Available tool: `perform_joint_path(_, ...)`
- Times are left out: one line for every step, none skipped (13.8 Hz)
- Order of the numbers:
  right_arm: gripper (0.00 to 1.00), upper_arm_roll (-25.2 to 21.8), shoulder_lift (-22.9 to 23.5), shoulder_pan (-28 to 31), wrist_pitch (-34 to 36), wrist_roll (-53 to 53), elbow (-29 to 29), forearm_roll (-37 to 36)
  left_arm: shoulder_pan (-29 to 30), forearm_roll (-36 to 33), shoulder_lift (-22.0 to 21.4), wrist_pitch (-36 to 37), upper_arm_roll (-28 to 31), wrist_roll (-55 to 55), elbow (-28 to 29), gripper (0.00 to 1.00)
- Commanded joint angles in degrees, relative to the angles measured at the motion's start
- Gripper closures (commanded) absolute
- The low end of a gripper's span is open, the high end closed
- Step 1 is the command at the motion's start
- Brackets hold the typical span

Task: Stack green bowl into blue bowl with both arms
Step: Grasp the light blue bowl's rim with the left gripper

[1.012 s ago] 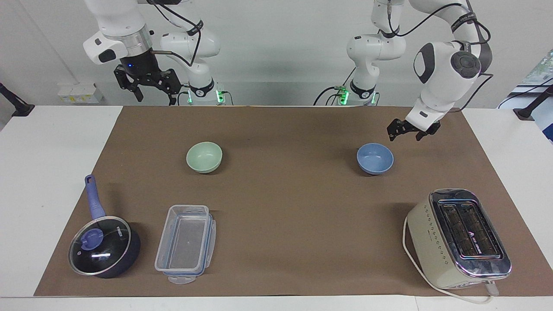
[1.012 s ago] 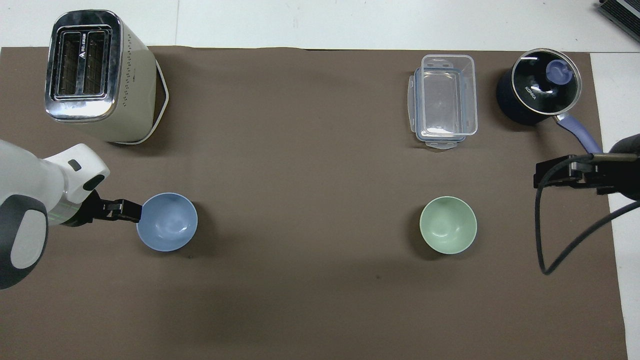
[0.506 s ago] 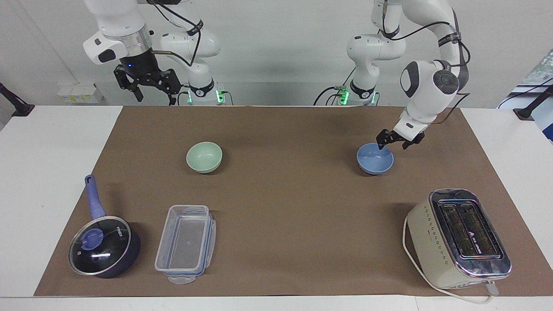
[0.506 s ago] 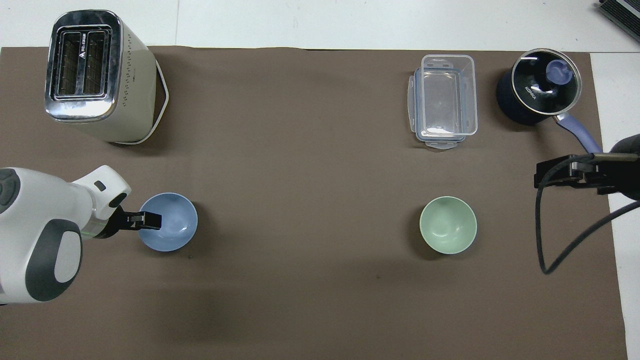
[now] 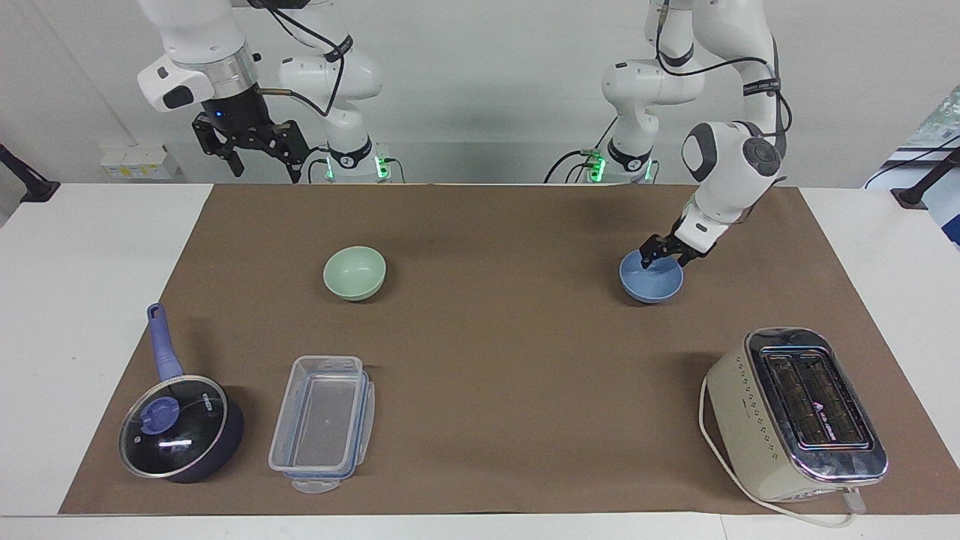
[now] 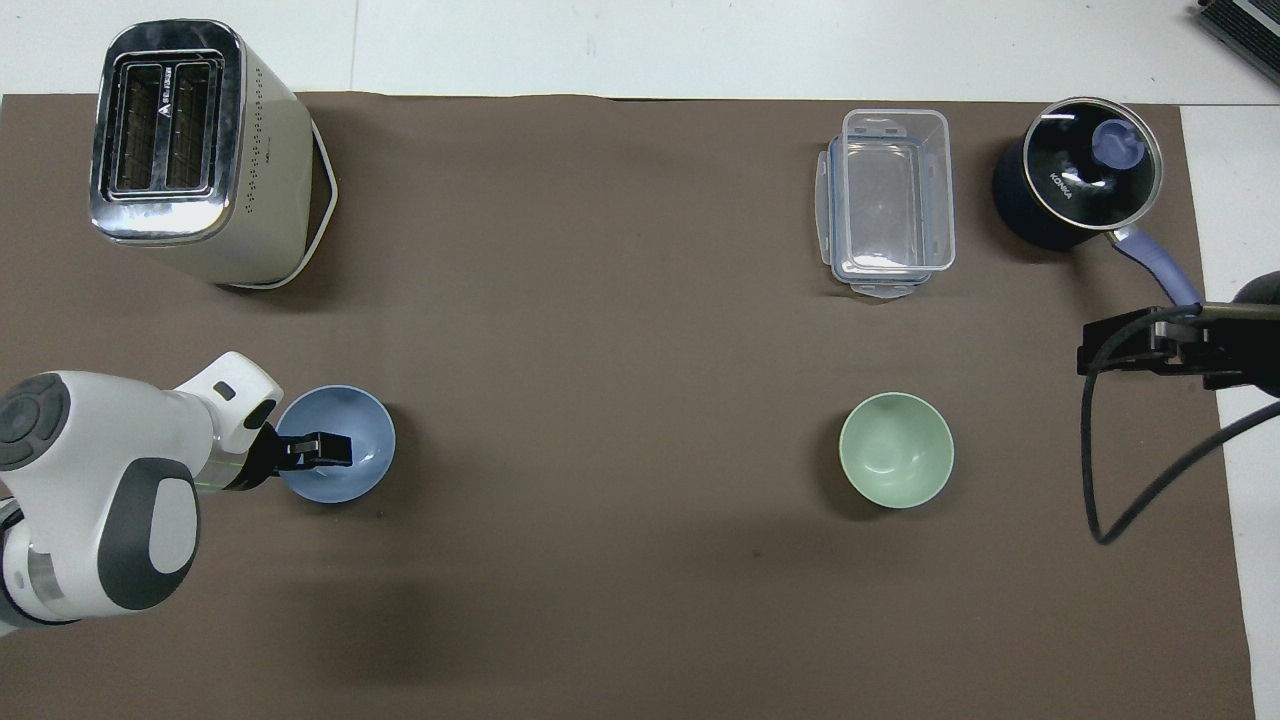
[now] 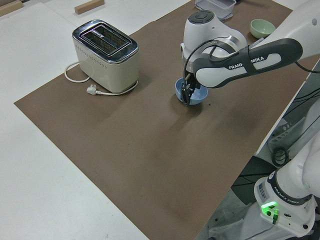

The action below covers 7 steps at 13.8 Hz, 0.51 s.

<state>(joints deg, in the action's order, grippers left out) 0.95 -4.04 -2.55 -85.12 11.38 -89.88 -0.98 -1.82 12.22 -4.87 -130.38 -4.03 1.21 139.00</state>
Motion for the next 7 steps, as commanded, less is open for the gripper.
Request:
perform_joint_path(0.00, 0.19, -0.79, 0.97, 0.22, -1.01, -0.82, 1.51, -2.04, 1.05, -0.23, -1.72, 0.51, 0.81, 0.92, 1.00)
perform_joint_path(0.00, 0.19, -0.79, 1.06, 0.13, -1.01, -0.74, 1.51, -2.83, 1.05, -0.23, -1.63, 0.51, 1.25, 0.92, 1.00)
perform_joint_path(0.00, 0.19, -0.79, 0.97, 0.22, -1.01, -0.82, 1.51, -2.92, 1.05, -0.23, -1.54, 0.51, 1.52, 0.84, 1.00)
perform_joint_path(0.00, 0.19, -0.79, 1.06, 0.13, -1.01, -0.83, 1.51, -2.84, 1.05, -0.14, -1.28, 0.51, 1.52, 0.66, 1.00)
perform_joint_path(0.00, 0.19, -0.79, 1.06, 0.13, -1.09, -0.83, 1.51, -2.84, 1.05, -0.14, -0.75, 0.51, 1.26, 0.31, 1.00)
perform_joint_path(0.00, 0.10, -0.79, 1.06, 0.13, -1.53, -0.83, 1.51, -2.31, 1.05, -0.05, -0.75, 0.60, 0.73, 0.05, 1.00)
perform_joint_path(0.00, 0.10, -0.79, 1.06, 0.13, -1.71, -0.83, 1.51, -2.05, 1.05, 0.38, -0.58, 0.60, 0.55, -0.56, 1.00)
